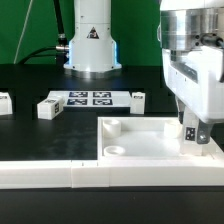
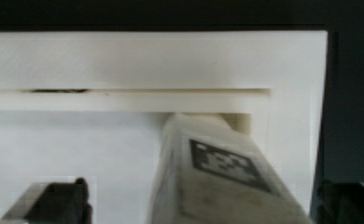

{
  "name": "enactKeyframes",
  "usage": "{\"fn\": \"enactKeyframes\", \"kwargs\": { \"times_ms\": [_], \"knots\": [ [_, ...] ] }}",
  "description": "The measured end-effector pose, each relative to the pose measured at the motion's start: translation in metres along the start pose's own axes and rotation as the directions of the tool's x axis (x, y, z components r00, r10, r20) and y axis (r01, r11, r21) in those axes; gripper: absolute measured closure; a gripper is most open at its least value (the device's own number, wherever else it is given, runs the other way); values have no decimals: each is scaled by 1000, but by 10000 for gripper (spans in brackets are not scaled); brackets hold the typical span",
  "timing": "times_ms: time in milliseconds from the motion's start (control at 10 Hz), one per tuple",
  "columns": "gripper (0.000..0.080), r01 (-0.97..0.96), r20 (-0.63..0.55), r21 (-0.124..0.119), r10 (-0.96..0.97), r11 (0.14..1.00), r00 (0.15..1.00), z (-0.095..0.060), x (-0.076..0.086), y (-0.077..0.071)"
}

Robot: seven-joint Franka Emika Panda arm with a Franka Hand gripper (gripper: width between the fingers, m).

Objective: Assemble one leg

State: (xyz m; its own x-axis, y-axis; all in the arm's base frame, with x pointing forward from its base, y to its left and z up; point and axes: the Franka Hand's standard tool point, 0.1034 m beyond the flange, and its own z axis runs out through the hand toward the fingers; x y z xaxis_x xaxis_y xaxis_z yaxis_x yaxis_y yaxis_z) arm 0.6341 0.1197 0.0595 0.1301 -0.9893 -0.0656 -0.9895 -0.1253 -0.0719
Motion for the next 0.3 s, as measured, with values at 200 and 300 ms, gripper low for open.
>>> {"fn": "enactKeyframes", "kwargs": {
  "times_ms": [200,300],
  "knots": [
    [151,164,-2,-1,-164,987,987,0,-1,0],
    [151,205,-2,-1,-205,979,979,0,0,0]
  ]
}}
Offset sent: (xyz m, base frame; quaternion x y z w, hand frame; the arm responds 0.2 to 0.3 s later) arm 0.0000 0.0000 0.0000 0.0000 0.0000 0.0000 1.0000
